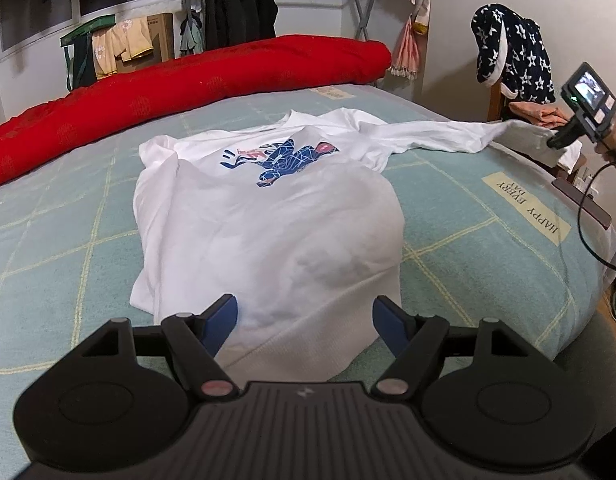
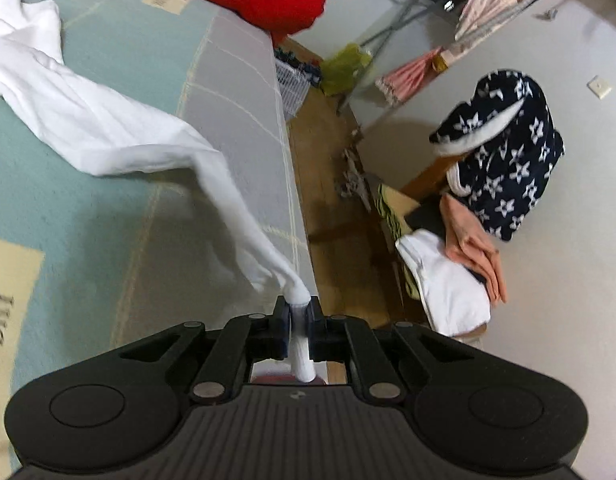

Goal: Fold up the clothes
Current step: 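Pull the sleeve outward with the right gripper to spread it flat, then open the right gripper and release the sleeve on the bed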

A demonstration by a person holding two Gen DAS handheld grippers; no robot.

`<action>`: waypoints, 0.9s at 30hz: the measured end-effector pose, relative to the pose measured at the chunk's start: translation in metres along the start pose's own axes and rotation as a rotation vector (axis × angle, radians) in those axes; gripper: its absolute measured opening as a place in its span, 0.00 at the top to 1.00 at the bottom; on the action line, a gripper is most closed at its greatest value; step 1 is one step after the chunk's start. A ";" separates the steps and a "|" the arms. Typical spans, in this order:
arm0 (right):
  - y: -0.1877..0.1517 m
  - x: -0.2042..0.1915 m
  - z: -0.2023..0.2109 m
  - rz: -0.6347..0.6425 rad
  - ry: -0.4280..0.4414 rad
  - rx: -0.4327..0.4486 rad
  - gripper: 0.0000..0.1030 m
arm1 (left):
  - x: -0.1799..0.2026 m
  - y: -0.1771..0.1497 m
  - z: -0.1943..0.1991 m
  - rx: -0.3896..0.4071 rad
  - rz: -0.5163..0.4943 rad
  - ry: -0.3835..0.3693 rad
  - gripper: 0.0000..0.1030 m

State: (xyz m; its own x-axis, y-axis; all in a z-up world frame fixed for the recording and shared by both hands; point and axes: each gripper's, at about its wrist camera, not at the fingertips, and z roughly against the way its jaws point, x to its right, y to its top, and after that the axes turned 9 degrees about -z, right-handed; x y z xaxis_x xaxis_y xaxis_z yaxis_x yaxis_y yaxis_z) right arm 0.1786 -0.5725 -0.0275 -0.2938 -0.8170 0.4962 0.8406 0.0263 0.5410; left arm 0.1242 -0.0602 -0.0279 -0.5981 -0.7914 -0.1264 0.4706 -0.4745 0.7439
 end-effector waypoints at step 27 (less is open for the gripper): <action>0.157 -0.121 -0.030 0.043 0.731 0.126 0.67 | -0.011 0.050 -0.022 0.090 0.035 -0.124 0.26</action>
State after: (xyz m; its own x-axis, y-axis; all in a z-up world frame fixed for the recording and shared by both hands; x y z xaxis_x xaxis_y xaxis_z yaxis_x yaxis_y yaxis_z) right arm 0.3599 -0.4866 -0.0231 0.1523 -0.9877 -0.0361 0.7733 0.0964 0.6267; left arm 0.1689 -0.0838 -0.0034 -0.6605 -0.7505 -0.0213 0.4360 -0.4065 0.8029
